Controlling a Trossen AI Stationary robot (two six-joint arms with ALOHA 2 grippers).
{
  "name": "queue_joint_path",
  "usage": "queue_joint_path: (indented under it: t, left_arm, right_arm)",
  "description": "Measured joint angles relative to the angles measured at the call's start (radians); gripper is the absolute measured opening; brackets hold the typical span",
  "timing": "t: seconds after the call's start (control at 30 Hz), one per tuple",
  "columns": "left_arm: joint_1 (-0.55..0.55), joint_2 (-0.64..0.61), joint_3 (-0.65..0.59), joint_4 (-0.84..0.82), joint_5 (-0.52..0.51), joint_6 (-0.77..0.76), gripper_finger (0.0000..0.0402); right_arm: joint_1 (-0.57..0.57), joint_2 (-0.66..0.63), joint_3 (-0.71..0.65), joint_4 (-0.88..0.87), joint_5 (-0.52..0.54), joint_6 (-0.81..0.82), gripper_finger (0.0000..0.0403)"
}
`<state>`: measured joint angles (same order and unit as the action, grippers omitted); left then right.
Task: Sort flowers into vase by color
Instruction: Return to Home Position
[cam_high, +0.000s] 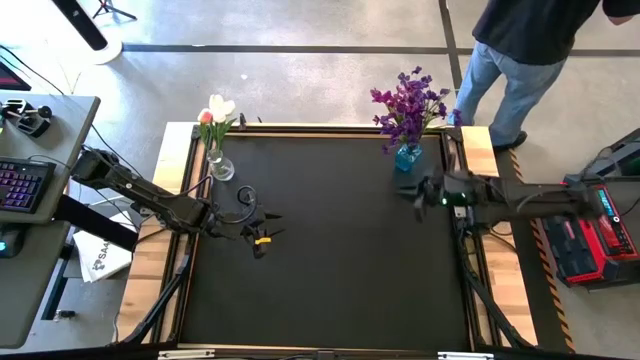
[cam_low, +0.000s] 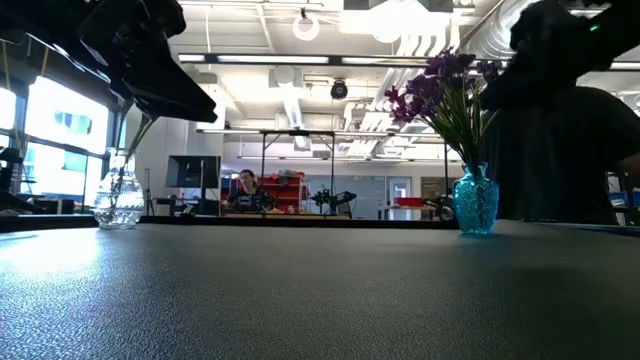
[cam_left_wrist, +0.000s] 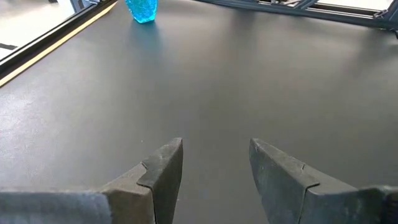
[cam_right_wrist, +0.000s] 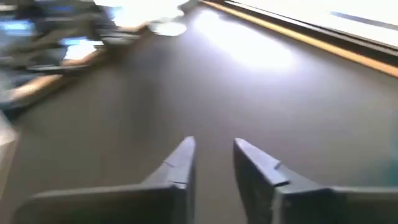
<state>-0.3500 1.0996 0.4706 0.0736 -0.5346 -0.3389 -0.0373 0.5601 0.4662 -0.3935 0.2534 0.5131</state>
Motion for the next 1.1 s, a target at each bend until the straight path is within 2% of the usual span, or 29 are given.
queue_joint_path:
  t: [0.17, 0.23, 0.37, 0.77, 0.9, 1.1]
  left_arm:
    - [-0.001, 0.000, 0.000, 0.004, 0.000, 0.000, 0.0172]
    - [-0.001, 0.000, 0.000, 0.004, 0.000, 0.000, 0.0172]
    - [-0.001, 0.000, 0.000, 0.004, 0.000, 0.001, 0.0172]
    - [0.004, 0.000, 0.000, 0.007, -0.018, 0.035, 0.0172]
    - [0.004, 0.000, 0.000, 0.023, -0.010, 0.035, 0.0172]
    - [0.006, 0.000, 0.000, 0.131, 0.001, 0.121, 0.0172]
  right_arm:
    - [0.240, -0.041, -0.128, 0.315, -0.070, -0.151, 0.0009]
    - [0.305, -0.065, -0.158, 0.403, -0.096, -0.216, 0.0005]
    - [0.363, -0.178, -0.184, 0.418, -0.097, -0.270, 0.0006]
    - [0.273, -0.553, -0.275, 0.376, -0.134, -0.383, 0.0000]
    - [0.236, -0.550, -0.326, 0.412, -0.157, -0.373, 0.0000]
    - [0.178, -0.557, -0.454, 0.542, -0.209, -0.340, 0.0000]
